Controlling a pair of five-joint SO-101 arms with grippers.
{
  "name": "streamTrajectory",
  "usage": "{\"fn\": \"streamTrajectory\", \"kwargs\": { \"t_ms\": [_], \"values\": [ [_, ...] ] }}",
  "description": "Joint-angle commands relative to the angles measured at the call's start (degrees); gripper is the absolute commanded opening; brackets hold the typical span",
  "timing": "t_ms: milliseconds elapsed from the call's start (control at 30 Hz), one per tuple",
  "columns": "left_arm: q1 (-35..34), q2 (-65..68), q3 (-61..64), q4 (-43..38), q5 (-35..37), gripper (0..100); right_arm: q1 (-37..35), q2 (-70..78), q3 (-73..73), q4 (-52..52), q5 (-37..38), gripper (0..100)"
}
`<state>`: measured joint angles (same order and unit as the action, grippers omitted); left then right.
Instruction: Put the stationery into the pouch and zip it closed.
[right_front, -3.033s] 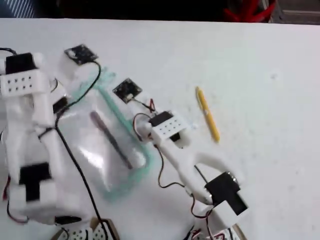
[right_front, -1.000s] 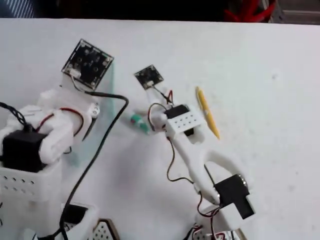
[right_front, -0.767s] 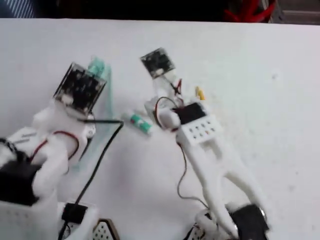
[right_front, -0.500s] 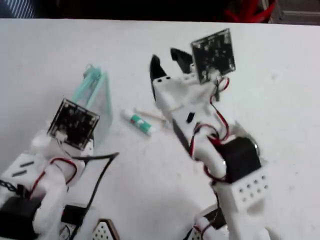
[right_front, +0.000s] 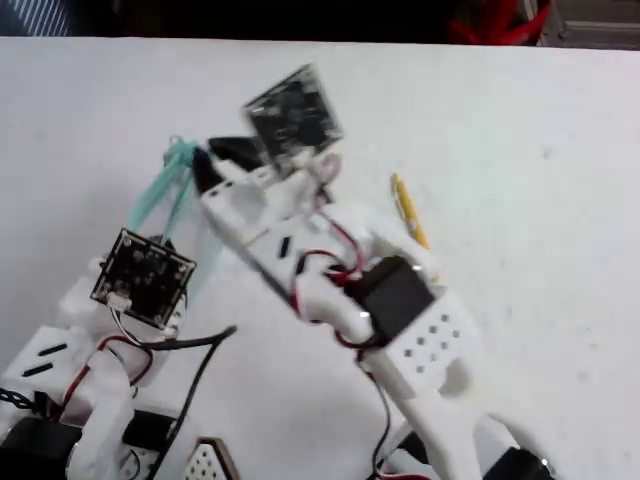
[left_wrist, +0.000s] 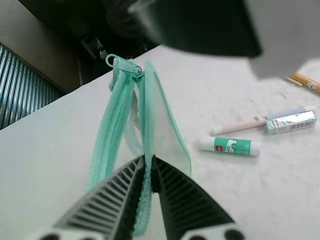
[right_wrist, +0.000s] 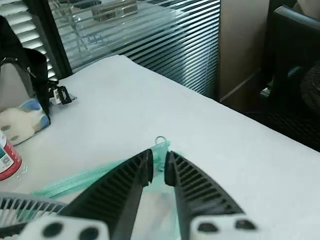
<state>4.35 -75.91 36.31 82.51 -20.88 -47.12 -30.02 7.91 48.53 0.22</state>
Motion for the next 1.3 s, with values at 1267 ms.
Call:
{"fn": "streamTrajectory", "kwargs": {
  "t_ms": [1267],
  "values": [
    [-18.24, -17.01, -3.34, 6.07, -3.96, 33, -0.04, 15.43, -8.44, 6.46, 3.08, 8.0]
  ]
}}
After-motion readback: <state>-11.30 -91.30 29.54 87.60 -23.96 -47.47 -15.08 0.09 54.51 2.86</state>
